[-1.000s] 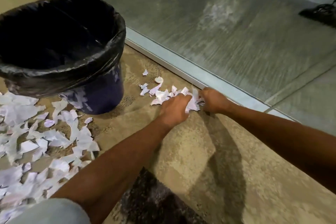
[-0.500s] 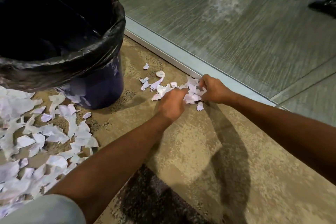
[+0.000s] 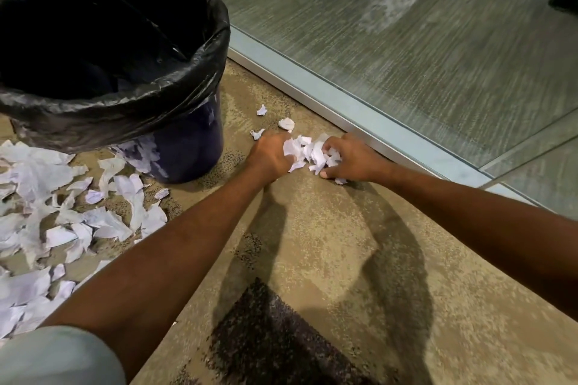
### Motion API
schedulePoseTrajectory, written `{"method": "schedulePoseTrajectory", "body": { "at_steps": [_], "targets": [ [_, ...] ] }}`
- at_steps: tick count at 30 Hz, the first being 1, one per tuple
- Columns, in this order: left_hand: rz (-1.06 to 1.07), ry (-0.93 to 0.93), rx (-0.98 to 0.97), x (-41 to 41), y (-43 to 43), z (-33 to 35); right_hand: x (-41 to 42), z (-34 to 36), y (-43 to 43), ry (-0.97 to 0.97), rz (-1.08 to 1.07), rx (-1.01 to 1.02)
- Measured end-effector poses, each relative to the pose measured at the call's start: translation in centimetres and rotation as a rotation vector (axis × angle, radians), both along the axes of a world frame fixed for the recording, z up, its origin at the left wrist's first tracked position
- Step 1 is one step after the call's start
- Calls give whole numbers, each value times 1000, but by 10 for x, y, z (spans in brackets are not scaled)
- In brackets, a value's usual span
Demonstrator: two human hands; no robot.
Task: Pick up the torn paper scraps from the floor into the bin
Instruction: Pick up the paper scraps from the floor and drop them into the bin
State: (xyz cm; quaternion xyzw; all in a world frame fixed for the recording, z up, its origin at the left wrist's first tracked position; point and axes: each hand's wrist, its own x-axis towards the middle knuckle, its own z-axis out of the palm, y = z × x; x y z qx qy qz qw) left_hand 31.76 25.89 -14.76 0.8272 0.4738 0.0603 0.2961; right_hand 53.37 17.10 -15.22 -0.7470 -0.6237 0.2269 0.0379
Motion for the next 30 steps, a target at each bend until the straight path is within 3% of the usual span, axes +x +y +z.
{"method": "schedulePoseTrajectory", "body": {
  "at_steps": [7, 12, 17, 30],
  "targets": [
    [33, -83, -34, 1, -12, -10, -17, 0, 2, 76, -59, 131],
    [238, -304, -309, 2, -24, -15, -35, 9, -1, 369, -285, 79],
    [350, -496, -509, 0, -32, 3, -48, 23, -4, 543, -405, 88],
    [294, -654, -509, -6, -43, 80, -64, 104, -22, 815, -475, 177]
  ]
}}
